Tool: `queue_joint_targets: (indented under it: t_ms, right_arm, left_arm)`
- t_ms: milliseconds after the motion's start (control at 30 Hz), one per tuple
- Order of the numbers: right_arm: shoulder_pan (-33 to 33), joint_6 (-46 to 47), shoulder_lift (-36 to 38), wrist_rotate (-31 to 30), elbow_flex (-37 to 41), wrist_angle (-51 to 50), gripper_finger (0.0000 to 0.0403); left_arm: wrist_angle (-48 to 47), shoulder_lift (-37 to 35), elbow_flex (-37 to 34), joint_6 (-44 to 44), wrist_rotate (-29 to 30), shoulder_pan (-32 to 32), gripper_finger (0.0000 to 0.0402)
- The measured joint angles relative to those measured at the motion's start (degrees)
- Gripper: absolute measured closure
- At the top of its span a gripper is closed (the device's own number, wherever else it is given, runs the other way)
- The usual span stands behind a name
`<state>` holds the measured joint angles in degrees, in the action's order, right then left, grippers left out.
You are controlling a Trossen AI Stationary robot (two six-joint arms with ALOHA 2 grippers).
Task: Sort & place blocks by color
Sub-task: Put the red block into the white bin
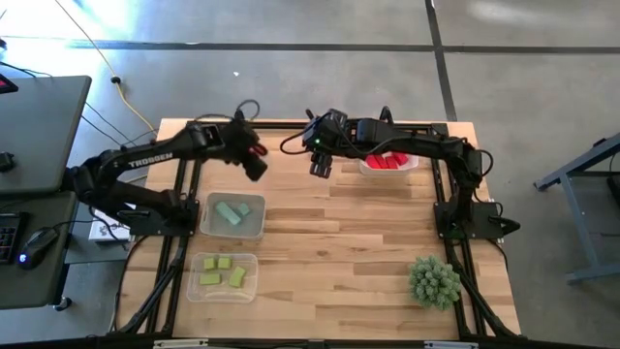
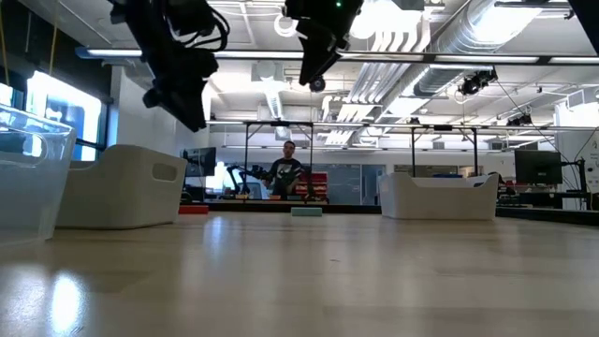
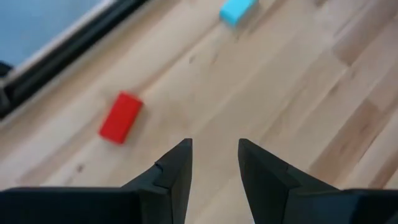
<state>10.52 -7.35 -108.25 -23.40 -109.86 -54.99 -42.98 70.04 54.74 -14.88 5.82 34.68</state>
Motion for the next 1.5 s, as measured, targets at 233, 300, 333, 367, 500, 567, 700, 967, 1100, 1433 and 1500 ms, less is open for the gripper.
queue_joint_targets:
  t_ms: [233, 300, 333, 367, 500, 567, 700, 967, 1100, 1433, 1500]
  right_arm:
    - [2.8, 2.8, 0.0, 0.0, 0.0, 0.0, 0.0181]
    - [3.5, 4.2, 0.0, 0.5, 0.0, 0.0, 0.0181]
    - [3.9, 4.7, 0.0, 1.3, 0.0, 0.0, 0.0181]
    - [4.3, 5.3, 0.0, 2.0, 0.0, 0.0, 0.0181]
    - [5.8, 8.1, 0.0, 4.2, 0.0, 0.0, 0.0181]
    - [6.4, 9.3, 0.0, 4.6, 0.0, 0.1, 0.0181]
    - [7.2, 10.4, 0.0, 4.8, 0.0, 0.1, 0.0181]
    - [7.5, 10.4, 0.0, 4.8, 0.0, 0.3, 0.0181]
    - [7.5, 11.1, 0.0, 4.8, 0.0, 1.4, 0.0181]
    - [7.6, 14.2, 0.0, 5.0, 0.0, 3.0, 0.0181]
    - [7.6, 14.9, 0.0, 5.3, 0.0, 3.0, 0.0181]
  left_arm:
    - [7.6, 0.0, 0.0, 10.5, -7.2, 9.3, 0.0284]
    - [10.2, 0.0, 0.0, 14.7, -7.3, 10.7, 0.0284]
    - [11.5, 0.0, 0.0, 16.7, -7.3, 11.2, 0.0284]
    - [12.8, 0.0, 0.0, 18.6, -7.3, 11.8, 0.0284]
    - [17.1, 0.0, 0.0, 24.1, -7.4, 13.5, 0.0284]
    - [18.2, 0.0, 0.0, 26.2, -7.3, 14.4, 0.0284]
    - [18.7, 0.0, 0.0, 30.0, -7.3, 16.0, 0.0284]
    - [26.9, 0.1, 1.0, 34.1, -6.5, 18.1, 0.0284]
    - [27.4, 1.6, 5.1, 38.0, -6.4, 19.6, 0.0284]
    - [20.9, 9.2, 15.9, 40.6, -6.4, 24.5, 0.0284]
    - [18.8, 11.2, 17.5, 40.6, -6.5, 25.2, 0.0284]
